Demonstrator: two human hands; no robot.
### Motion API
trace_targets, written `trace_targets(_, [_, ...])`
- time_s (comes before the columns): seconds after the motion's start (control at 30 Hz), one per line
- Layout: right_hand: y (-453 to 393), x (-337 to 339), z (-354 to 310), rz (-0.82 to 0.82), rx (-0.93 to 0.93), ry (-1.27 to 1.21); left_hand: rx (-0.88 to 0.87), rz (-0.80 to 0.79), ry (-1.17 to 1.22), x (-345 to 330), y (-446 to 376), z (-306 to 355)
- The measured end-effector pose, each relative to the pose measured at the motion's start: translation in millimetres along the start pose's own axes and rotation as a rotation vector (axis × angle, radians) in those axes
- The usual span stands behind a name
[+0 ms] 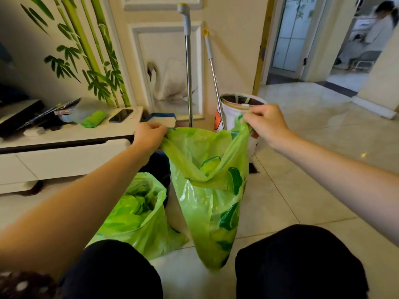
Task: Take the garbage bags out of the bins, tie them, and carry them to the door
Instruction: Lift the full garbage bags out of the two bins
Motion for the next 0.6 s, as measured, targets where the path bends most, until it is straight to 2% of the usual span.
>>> trace_targets(0.2, [25.7,-45.3,101.1,-0.264,-0.376,0.186,0.060,-0.233,-0.358,-36.1,-3.1,-70.1])
trace_targets(0.33, [40.0,-63.1,163.2,-0.330,-0.650,0.305,0.125,-0.269,-0.470,-43.8,-3.9,-115.0])
trace_targets(0.5, [54.9,-77.7,211.1,-0.351,-0.788,0.308,0.243,-0.339,-0.458,-54.8,5.1,-171.3])
trace_targets(0.6, [53.9,-77.9,220.0,-0.391,-0.819,0.249,0.235,-0.282,-0.442,-47.8,-9.2,-170.0])
Point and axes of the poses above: each hand's wrist, its own y-axis away from the middle knuckle, its own x-axis out of the back of the hand, z = x × y, the point moved 8 cm from there along -y, towards the middle knuckle, and after that the axes turned 7 degrees about -y, right-handed, at the moved point
